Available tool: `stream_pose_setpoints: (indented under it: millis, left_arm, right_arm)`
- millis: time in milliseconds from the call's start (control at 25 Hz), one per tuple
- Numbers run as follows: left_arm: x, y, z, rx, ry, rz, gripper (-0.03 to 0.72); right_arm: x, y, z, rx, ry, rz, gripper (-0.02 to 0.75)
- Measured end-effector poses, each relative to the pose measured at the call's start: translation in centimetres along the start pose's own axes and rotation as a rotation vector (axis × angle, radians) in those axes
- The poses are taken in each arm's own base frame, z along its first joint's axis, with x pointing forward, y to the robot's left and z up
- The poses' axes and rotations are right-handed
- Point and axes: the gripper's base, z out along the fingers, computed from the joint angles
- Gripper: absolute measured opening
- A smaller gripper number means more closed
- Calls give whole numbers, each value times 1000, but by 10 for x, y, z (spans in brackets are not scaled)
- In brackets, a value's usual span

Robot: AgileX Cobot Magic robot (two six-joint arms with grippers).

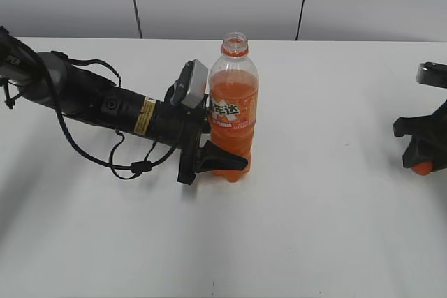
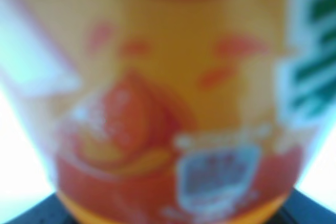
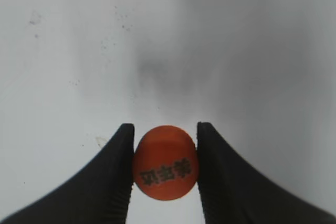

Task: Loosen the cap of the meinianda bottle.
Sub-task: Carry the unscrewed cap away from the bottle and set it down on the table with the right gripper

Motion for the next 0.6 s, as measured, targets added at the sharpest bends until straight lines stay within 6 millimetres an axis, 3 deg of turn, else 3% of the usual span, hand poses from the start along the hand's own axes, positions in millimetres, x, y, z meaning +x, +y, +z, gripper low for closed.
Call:
stream_pose_setpoints:
  millis: [600]
  left_arm:
    - [0, 0, 0, 0, 0, 0, 407]
  right_arm:
    - [2, -3, 18, 12, 37, -3, 272]
